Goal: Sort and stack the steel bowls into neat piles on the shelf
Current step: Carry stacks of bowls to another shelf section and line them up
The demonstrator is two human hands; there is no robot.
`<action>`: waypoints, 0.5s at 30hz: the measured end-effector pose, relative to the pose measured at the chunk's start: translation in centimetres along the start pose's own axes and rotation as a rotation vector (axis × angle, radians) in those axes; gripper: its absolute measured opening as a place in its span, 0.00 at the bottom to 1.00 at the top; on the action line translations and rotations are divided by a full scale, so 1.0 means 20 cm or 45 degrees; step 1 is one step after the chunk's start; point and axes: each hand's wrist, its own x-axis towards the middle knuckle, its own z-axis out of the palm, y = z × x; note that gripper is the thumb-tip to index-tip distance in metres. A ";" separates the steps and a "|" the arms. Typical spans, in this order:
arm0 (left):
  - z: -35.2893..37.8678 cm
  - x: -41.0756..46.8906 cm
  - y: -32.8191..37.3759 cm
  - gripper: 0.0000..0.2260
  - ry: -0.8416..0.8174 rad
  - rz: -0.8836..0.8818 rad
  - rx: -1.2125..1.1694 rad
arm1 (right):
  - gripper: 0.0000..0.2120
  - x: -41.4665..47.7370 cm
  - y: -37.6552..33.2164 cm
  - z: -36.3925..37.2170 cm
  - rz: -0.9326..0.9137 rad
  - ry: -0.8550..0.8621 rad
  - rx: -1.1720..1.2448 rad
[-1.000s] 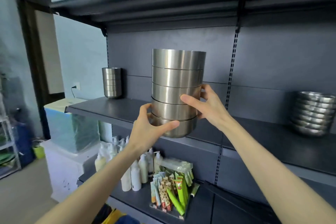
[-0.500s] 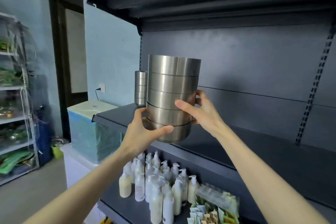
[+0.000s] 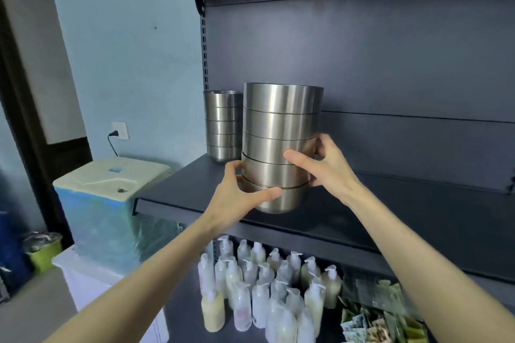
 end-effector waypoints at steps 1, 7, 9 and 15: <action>-0.01 0.06 -0.03 0.43 -0.019 -0.004 -0.005 | 0.49 0.04 0.02 0.02 0.003 0.020 -0.014; -0.07 0.36 -0.21 0.44 -0.110 -0.019 -0.019 | 0.51 0.27 0.16 0.16 0.025 0.090 -0.067; -0.08 0.46 -0.25 0.42 -0.137 -0.037 -0.034 | 0.55 0.37 0.20 0.19 0.049 0.106 -0.071; -0.13 0.71 -0.38 0.35 -0.194 -0.051 -0.067 | 0.52 0.57 0.30 0.28 0.104 0.153 -0.097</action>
